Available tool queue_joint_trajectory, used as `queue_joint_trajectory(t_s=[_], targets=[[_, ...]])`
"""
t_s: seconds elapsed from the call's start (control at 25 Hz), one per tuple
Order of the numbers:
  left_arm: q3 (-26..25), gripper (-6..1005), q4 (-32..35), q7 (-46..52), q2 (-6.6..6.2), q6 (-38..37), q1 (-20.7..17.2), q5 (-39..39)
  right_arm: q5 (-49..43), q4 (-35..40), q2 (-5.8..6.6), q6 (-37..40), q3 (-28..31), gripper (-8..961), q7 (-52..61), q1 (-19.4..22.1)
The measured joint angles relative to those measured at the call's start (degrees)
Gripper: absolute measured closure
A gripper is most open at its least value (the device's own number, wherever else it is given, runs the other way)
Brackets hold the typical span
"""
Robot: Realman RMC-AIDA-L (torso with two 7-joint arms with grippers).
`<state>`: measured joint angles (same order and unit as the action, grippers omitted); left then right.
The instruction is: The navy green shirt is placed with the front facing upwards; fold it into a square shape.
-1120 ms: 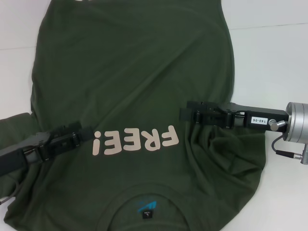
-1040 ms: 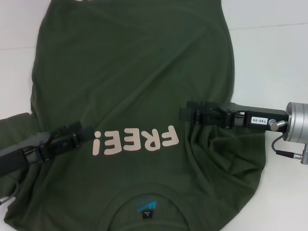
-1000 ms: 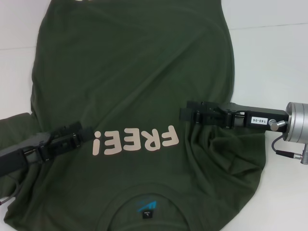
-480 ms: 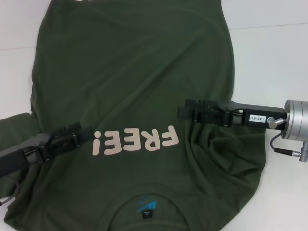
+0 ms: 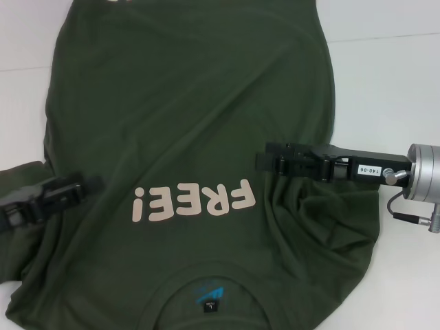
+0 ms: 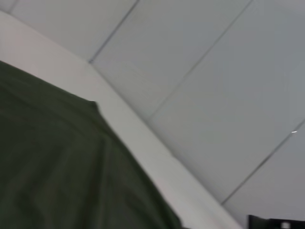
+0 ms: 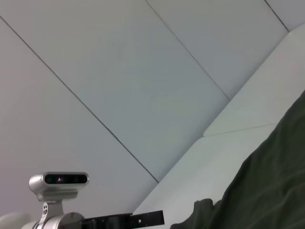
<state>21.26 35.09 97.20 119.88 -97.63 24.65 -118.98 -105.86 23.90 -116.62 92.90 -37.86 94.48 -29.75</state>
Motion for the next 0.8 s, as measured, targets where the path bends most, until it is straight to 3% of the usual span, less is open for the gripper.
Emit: queue_joint_trajectory(t_s=[0.4,0.8], targets=[[-4.55,97,5.33,2.84,-2.39,1.70,-0.28,-8.53,0.05,-0.07,-0.44,0.00,0.38,38,0.00,-0.03],[-7.46,96,9.07,4.70,-3.46,6.44,-0.23,-14.74,0.04,-0.08,-0.53,0.12,0.60,38,0.07,-0.31]])
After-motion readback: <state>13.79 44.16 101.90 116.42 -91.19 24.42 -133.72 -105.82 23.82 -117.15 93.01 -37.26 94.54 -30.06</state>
